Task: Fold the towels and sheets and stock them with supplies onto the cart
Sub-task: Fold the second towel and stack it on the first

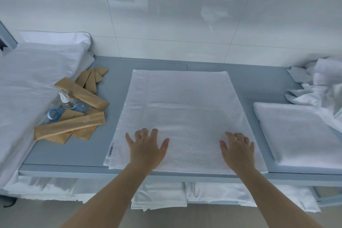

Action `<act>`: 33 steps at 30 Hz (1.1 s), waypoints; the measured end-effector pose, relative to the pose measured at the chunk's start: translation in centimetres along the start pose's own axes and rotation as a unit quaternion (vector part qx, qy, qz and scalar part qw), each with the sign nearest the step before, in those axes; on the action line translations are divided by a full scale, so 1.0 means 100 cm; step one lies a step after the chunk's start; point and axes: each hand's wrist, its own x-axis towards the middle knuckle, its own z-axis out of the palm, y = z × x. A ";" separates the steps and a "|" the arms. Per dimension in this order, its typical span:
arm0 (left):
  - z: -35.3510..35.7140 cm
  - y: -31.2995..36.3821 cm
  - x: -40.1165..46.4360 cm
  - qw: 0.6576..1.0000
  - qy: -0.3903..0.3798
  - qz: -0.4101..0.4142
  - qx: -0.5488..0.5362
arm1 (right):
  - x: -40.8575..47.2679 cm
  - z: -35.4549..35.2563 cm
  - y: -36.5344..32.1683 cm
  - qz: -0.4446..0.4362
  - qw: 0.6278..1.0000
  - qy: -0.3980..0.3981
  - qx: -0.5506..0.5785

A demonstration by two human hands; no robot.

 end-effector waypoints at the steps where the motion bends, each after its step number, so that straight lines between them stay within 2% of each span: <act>1: -0.002 0.013 0.011 1.000 0.027 0.015 -0.002 | 0.014 -0.001 -0.010 -0.024 0.999 0.033 0.030; 4: 0.003 0.059 0.051 0.994 0.046 0.092 -0.027 | 0.059 0.005 -0.049 -0.100 0.991 0.046 0.074; 9: 0.029 0.108 0.112 0.989 -0.007 0.146 0.010 | 0.111 0.029 -0.086 -0.160 0.986 0.030 0.034; 11: 0.040 0.103 0.127 0.990 -0.025 0.139 0.012 | 0.117 0.040 -0.081 -0.148 0.989 0.012 0.026; 15: 0.046 0.073 0.131 0.993 -0.013 0.113 0.011 | 0.116 0.050 -0.077 -0.127 0.992 -0.006 0.013; 19: 0.033 -0.003 0.136 0.999 0.006 0.042 0.024 | 0.117 0.050 -0.079 -0.128 0.992 -0.019 0.004; 23: 0.011 -0.067 0.138 0.997 -0.033 -0.043 0.051 | 0.115 0.048 -0.082 -0.123 0.992 -0.031 -0.009; 25: 0.007 -0.056 0.137 0.997 -0.007 -0.045 0.065 | 0.116 0.044 -0.092 -0.115 0.993 -0.022 -0.005; 27: 0.009 -0.020 0.134 0.999 0.031 0.020 0.029 | 0.114 0.041 -0.112 -0.151 0.988 -0.006 0.017; 29: 0.020 0.019 0.128 0.995 0.021 0.094 -0.013 | 0.110 0.041 -0.132 -0.220 0.975 -0.029 0.034; 31: 0.030 0.034 0.126 0.995 -0.012 0.091 -0.026 | 0.110 0.044 -0.137 -0.238 0.969 -0.068 0.018; 33: 0.035 0.024 0.127 0.998 -0.013 0.055 -0.009 | 0.114 0.043 -0.121 -0.203 0.976 -0.076 -0.002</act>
